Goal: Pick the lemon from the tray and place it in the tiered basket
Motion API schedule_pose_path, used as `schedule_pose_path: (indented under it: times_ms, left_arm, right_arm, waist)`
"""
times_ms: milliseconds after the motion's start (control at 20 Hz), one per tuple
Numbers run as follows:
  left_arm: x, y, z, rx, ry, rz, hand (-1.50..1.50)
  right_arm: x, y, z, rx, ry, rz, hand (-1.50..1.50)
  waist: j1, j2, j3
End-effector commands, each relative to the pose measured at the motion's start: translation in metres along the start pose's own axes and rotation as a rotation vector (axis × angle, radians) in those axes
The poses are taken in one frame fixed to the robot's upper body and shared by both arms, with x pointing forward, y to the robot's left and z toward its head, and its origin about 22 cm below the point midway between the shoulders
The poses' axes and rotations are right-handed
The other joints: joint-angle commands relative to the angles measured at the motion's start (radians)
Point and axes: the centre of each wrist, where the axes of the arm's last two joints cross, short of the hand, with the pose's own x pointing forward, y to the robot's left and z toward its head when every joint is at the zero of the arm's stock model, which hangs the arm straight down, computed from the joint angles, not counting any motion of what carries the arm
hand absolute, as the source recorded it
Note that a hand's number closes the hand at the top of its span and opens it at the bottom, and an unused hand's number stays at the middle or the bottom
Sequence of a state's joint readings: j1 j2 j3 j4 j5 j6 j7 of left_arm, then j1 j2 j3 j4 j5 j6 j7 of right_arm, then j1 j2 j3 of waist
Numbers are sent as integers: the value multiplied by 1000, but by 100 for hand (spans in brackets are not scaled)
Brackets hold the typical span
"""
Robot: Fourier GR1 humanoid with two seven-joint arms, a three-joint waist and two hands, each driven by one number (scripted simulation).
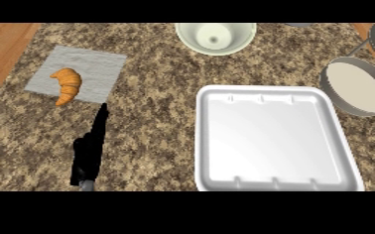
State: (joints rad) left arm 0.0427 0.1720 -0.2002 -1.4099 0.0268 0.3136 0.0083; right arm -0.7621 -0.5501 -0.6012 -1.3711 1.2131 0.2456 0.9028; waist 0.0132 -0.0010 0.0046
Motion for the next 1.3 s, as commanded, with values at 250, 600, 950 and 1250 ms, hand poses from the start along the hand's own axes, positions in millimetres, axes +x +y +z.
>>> schedule_pose_path:
  times_ms: [250,600,950,1250]
  left_arm:
    - [-15,5,4,-1,69,10,0]
    - [-9,11,6,-24,55,-2,0]
    - [1,18,7,-4,53,-4,0]
    - [-11,23,3,2,68,-1,0]
  right_arm:
    - [-27,68,-17,19,64,-72,150]
    - [-27,75,-37,108,154,-428,-150]
    - [-39,77,-36,-1,112,-700,-150]
    - [-53,30,-44,-323,118,-773,-150]
  waist:
    - [-7,3,-4]
    - [4,7,-3]
    - [-4,2,-3]
    - [-22,0,-5]
